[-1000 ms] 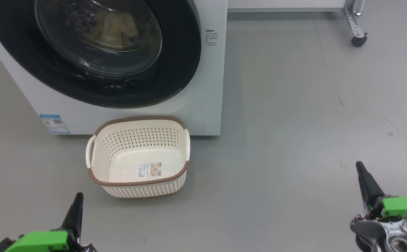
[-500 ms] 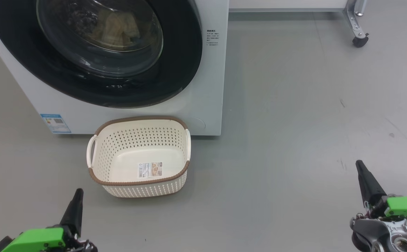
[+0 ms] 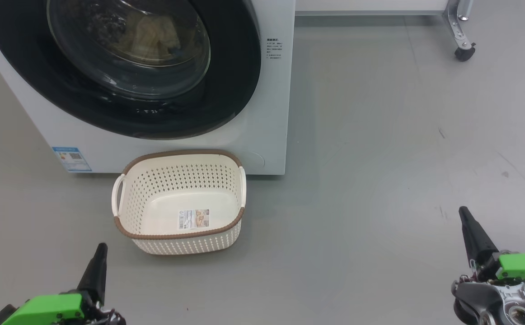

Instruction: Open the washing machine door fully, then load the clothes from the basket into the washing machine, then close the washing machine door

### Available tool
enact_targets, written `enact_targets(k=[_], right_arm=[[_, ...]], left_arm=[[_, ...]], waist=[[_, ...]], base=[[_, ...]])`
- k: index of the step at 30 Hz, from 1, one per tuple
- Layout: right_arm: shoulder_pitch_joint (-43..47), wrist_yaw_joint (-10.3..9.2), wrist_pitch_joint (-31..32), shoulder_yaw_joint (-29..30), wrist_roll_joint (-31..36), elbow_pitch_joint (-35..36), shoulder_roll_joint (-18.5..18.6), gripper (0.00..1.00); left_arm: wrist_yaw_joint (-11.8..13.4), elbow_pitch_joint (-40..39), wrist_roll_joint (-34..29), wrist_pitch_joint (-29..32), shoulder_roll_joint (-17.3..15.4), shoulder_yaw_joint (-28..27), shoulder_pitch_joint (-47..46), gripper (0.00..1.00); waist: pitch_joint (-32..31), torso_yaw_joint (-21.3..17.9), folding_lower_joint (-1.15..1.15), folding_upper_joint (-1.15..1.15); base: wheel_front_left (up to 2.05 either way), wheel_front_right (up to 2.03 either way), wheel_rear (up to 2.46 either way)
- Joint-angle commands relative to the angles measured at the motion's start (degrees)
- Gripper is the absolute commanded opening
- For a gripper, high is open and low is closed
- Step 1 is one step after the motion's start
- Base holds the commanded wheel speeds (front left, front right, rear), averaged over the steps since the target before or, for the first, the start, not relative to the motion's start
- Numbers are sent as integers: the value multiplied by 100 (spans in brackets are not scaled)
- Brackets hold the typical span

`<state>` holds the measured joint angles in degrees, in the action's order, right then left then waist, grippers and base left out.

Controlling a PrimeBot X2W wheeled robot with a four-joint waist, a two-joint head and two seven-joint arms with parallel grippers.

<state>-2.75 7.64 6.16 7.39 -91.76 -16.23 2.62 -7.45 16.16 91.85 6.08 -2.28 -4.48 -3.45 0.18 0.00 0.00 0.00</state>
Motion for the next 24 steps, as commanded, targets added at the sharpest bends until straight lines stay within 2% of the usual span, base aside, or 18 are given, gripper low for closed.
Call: enact_targets(k=[1, 24], right_arm=[[-343, -15, 33, -87, -40, 221, 26, 0], [-343, -15, 33, -87, -41, 221, 26, 0]], left_arm=[[-3, -211, 30, 42, -60, -206, -275, 0], [-3, -211, 31, 41, -60, -205, -275, 0]], waist=[[0, 0, 0, 0], [0, 0, 0, 0]], base=[[0, 0, 0], [0, 0, 0]])
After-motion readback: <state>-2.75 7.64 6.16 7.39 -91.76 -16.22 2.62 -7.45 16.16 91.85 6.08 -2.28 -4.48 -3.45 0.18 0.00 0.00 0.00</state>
